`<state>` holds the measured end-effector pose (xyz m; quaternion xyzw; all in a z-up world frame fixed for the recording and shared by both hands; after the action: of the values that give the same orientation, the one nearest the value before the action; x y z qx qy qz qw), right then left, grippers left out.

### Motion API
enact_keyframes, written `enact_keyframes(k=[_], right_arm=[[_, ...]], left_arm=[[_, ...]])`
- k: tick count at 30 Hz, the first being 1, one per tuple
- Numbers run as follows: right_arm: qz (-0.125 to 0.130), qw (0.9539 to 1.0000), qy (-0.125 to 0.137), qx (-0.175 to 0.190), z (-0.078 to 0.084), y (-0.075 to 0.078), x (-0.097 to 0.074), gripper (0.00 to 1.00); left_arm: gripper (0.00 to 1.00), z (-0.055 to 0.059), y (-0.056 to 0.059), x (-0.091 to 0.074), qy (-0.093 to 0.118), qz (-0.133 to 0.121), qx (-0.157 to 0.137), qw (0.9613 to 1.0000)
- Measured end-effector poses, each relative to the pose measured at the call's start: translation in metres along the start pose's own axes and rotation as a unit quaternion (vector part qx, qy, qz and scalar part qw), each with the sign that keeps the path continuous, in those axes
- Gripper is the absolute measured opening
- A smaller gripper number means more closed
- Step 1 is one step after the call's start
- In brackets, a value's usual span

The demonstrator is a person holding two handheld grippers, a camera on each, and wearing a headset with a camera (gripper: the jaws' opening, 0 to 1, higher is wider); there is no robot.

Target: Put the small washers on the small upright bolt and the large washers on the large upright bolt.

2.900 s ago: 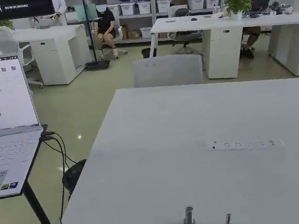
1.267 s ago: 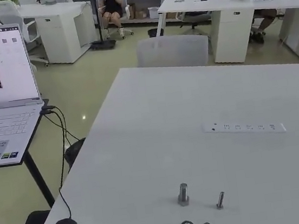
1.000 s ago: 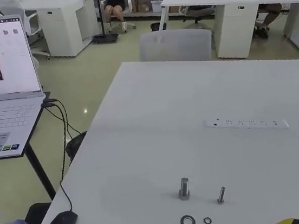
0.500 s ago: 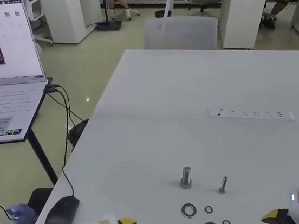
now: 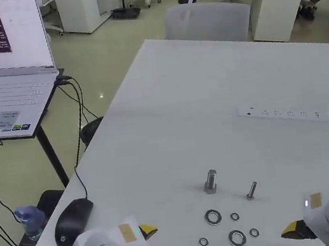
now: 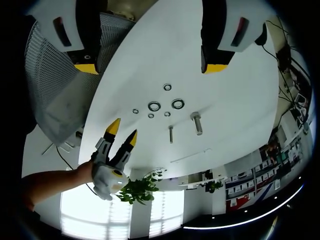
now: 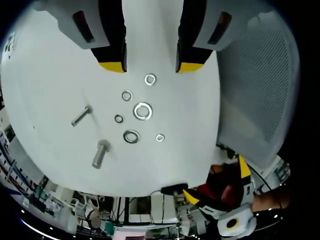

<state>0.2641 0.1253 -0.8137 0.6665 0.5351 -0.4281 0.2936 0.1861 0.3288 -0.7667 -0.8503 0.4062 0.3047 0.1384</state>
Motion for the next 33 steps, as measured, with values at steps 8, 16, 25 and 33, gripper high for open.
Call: enact_keyframes(k=[8,16,25,33], right_arm=[[-0.007,0.9994,-0.027,-0.022,-0.005,0.005,0.013,0.33],[-0.015,0.9974,-0.053,-0.047,-0.005,0.003,0.027,0.31],[-0.021,0.9937,-0.081,-0.075,-0.001,-0.001,0.037,0.26],[-0.017,0.9921,-0.088,-0.088,0.000,0.000,0.041,0.23]], left_arm=[[0.79,0.002,0.001,0.000,-0.007,0.005,0.015,0.9998],[0.77,0.003,0.004,0.002,-0.009,0.010,0.020,0.9997],[0.74,0.007,0.007,-0.001,-0.013,0.015,0.019,0.9996],[0.72,0.009,0.009,-0.002,-0.017,0.017,0.019,0.9995]])
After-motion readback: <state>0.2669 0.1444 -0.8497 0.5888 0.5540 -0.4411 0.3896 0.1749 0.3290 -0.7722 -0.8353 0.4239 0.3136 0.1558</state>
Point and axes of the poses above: the centre of the closed fingertips' face, and the gripper's own axes: x roughly forward along the fingers, y roughly to its right, z roughly out of its underside, the point moved 3 cm from there along -x, roughly backward along the fingers, and after that the axes turned 5 degrees about x, right-handed, at the moved point
